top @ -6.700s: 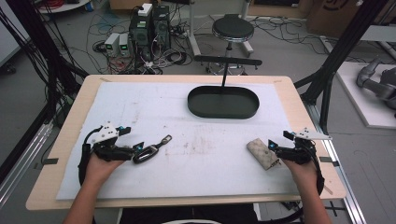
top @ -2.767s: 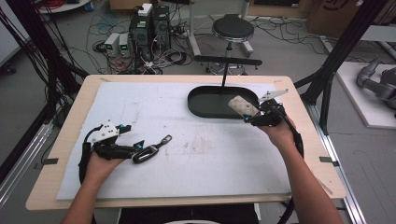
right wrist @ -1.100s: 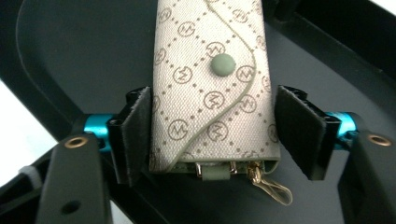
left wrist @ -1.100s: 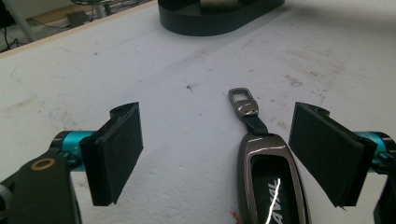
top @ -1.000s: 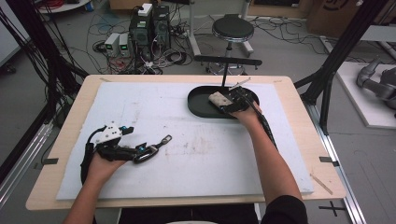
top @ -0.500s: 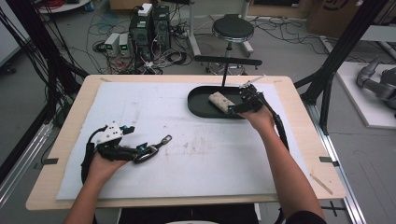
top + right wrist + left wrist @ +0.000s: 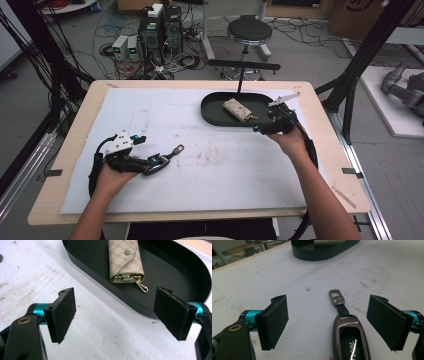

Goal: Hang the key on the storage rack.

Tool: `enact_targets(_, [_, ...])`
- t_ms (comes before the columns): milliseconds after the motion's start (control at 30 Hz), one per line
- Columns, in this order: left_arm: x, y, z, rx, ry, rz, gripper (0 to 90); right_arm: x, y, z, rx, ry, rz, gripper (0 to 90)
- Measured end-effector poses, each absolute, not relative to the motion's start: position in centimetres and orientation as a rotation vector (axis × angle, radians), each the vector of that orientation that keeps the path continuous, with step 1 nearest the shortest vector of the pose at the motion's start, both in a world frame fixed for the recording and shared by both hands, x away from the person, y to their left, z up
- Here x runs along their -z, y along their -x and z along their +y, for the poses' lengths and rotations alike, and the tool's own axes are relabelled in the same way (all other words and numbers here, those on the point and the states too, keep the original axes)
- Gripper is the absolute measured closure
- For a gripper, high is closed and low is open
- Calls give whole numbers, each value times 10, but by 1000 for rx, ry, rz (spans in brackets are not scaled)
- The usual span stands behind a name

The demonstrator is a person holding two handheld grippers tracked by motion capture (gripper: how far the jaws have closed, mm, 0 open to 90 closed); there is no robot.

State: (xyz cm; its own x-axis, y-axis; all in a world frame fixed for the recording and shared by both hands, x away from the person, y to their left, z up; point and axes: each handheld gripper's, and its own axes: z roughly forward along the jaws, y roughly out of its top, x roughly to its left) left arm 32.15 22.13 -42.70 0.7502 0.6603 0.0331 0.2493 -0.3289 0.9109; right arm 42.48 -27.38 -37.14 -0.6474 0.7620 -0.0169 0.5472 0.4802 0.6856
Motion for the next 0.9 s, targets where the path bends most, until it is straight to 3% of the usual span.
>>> enact_targets(467, [430, -322, 215, -488, -1915, 701, 176, 400, -366, -318, -1079, -1141, 2331, 190])
enact_targets(900, [433, -323, 213, -461, -1923, 696, 175, 433, -342, -329, -1172, -1172, 2259, 190])
